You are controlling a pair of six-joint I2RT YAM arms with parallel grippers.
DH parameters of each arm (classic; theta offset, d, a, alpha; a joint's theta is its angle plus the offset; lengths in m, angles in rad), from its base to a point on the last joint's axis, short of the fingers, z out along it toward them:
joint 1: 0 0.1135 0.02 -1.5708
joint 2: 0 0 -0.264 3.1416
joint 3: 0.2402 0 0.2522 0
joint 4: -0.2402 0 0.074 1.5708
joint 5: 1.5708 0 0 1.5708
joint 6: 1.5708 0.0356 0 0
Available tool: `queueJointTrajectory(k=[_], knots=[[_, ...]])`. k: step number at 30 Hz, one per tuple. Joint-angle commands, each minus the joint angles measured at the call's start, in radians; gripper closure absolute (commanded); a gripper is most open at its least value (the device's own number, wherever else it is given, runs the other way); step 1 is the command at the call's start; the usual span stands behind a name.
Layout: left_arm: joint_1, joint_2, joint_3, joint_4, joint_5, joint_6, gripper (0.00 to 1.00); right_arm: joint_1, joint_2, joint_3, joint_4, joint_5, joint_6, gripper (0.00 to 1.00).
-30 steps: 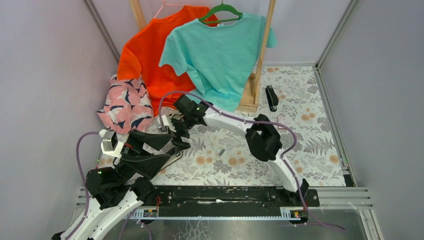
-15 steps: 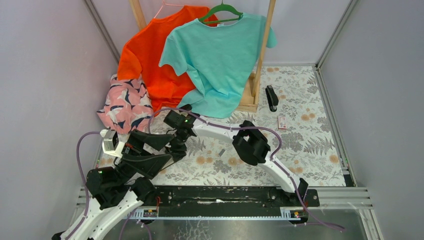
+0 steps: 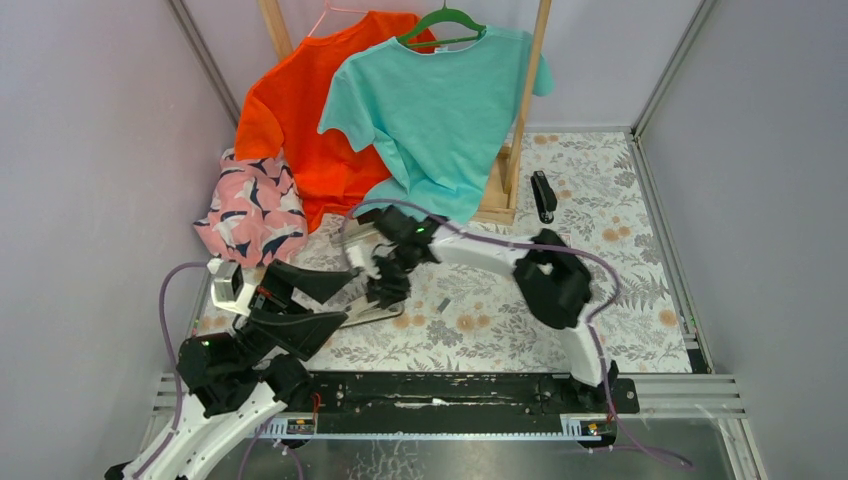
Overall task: Unload the staples from the stapler
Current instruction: Place the staple at the center of the board.
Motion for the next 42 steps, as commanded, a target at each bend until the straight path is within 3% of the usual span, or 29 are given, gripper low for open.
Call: queueJointTrajectory(k=[1, 6, 13, 22, 29, 34, 42], knots=[[0.007, 0.002, -0.061, 0.127, 0.051, -0.034, 0.00, -0.155, -0.287, -0.206, 0.214, -0.094, 0.127, 1.00], [0.007, 0.128, -0.144, 0.343, 0.108, -0.078, 0.00, -0.313, -0.487, -0.402, 0.310, -0.207, 0.237, 1.00], [0.006, 0.448, -0.295, 0.833, 0.182, -0.102, 0.02, -0.511, -0.753, -0.609, 0.443, -0.218, 0.427, 1.00], [0.004, 0.902, -0.444, 1.359, 0.012, 0.116, 0.01, -0.659, -0.990, -0.769, 0.640, -0.298, 0.816, 1.00], [0.002, 1.198, -0.298, 1.380, -0.044, 0.007, 0.00, -0.742, -1.016, -0.900, 1.026, -0.417, 1.226, 1.00], [-0.003, 1.352, -0.196, 1.384, -0.071, -0.063, 0.00, -0.766, -1.012, -0.951, 1.174, -0.436, 1.349, 1.00], [-0.033, 1.472, -0.100, 1.385, -0.146, -0.139, 0.00, -0.784, -1.025, -0.998, 1.392, -0.443, 1.566, 1.00]])
